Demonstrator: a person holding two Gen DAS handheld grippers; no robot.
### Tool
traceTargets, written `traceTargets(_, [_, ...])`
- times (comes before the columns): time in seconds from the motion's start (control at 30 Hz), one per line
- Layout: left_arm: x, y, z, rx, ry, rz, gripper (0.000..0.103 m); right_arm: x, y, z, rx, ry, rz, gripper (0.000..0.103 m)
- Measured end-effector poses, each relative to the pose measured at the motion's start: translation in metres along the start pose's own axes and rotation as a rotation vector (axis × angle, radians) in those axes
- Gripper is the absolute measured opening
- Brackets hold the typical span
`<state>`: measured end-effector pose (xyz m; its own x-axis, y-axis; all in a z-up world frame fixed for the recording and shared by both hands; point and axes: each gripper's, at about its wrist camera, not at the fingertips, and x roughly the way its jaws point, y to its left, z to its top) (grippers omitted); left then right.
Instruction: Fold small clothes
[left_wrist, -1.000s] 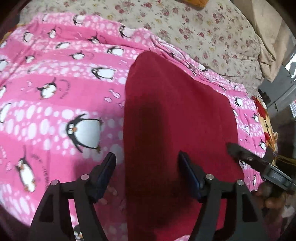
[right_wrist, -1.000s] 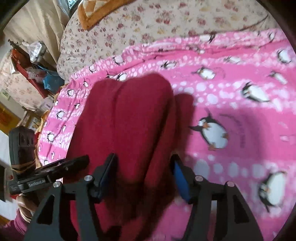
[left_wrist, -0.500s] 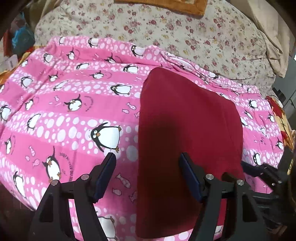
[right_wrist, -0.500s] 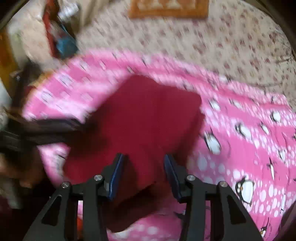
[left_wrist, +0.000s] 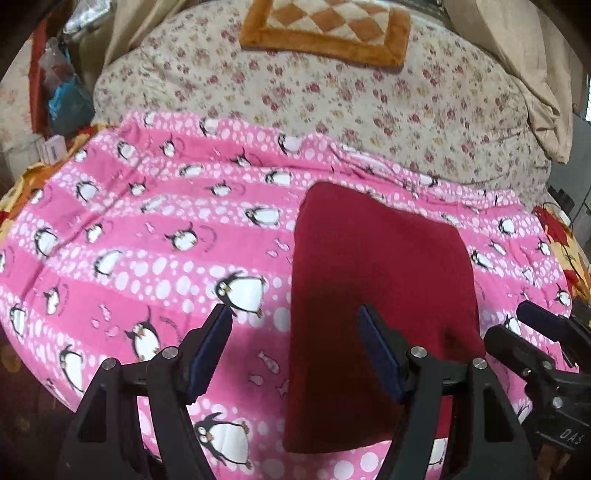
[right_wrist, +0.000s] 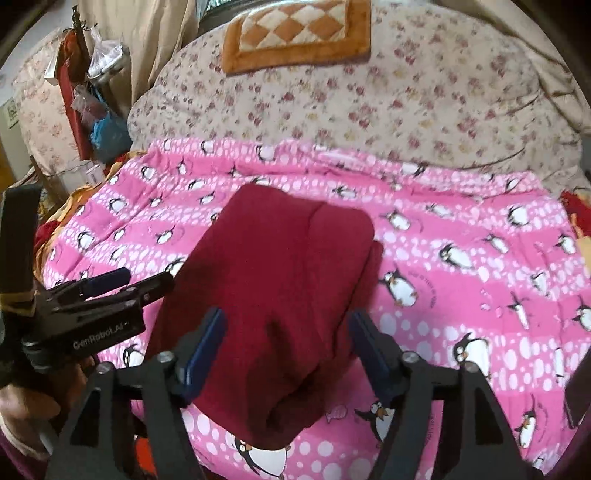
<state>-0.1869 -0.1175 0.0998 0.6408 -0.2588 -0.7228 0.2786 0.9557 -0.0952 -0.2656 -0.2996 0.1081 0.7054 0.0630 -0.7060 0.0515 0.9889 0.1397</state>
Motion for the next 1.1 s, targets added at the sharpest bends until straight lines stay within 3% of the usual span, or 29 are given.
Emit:
traceTargets(0.53, [-0.016, 0.003, -0.003, 0.001, -0.036, 0.013, 0.051, -0.004, -0.005, -0.002, 0.103, -0.015, -0.046, 0.089])
traceTargets(1.1, [-0.007, 0.003, -0.001, 0.005, -0.032, 0.03, 0.051, 0.011, -0.012, 0.001, 0.128, 0.01, -0.066, 0.089])
